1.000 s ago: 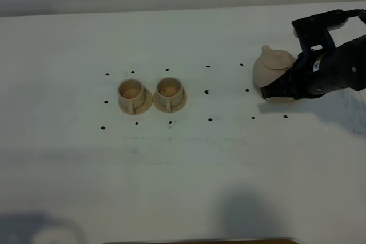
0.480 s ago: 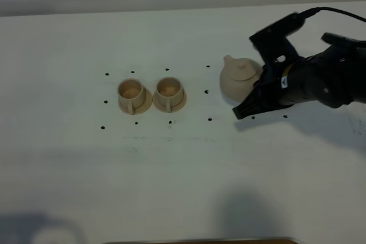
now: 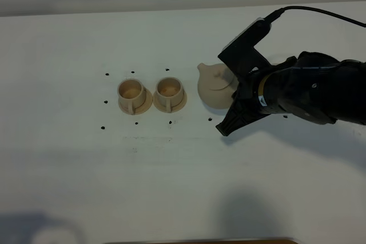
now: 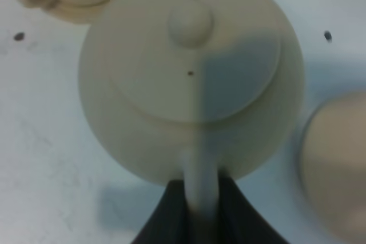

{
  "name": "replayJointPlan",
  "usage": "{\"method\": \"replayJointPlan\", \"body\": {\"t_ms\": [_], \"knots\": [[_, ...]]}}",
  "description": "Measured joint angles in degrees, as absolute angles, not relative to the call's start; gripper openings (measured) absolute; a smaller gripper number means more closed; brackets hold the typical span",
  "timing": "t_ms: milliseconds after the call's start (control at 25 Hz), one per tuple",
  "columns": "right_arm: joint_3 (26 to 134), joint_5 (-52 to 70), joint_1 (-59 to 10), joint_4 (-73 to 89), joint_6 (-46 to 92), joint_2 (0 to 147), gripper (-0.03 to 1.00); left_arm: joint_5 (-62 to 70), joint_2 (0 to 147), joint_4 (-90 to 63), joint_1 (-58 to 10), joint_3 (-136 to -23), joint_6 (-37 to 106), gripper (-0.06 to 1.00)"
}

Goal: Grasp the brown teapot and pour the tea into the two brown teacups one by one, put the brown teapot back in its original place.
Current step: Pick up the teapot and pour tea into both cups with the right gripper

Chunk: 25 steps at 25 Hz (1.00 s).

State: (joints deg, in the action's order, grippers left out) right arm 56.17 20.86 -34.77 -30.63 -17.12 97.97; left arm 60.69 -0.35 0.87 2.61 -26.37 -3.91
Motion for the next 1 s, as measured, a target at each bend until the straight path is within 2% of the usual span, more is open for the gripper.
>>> {"method": "replayJointPlan", "body": {"t_ms": [240, 560, 1000], "knots": [[58.9, 23.5, -35.3, -34.9, -19.8, 97.7, 0.08, 60.7, -0.3, 0.9, 2.6, -26.4, -3.9, 0.5], [59.4, 23.5, -35.3, -28.2, -12.8, 97.7, 0.08, 60.7, -0.3, 0.9, 2.6, -26.2, -3.9, 0.5], [59.4, 22.4, -36.7, -29.3, -12.2, 98.1, 0.08, 60.7, -0.3, 0.9, 2.6, -26.1, -3.9, 0.5]]}}
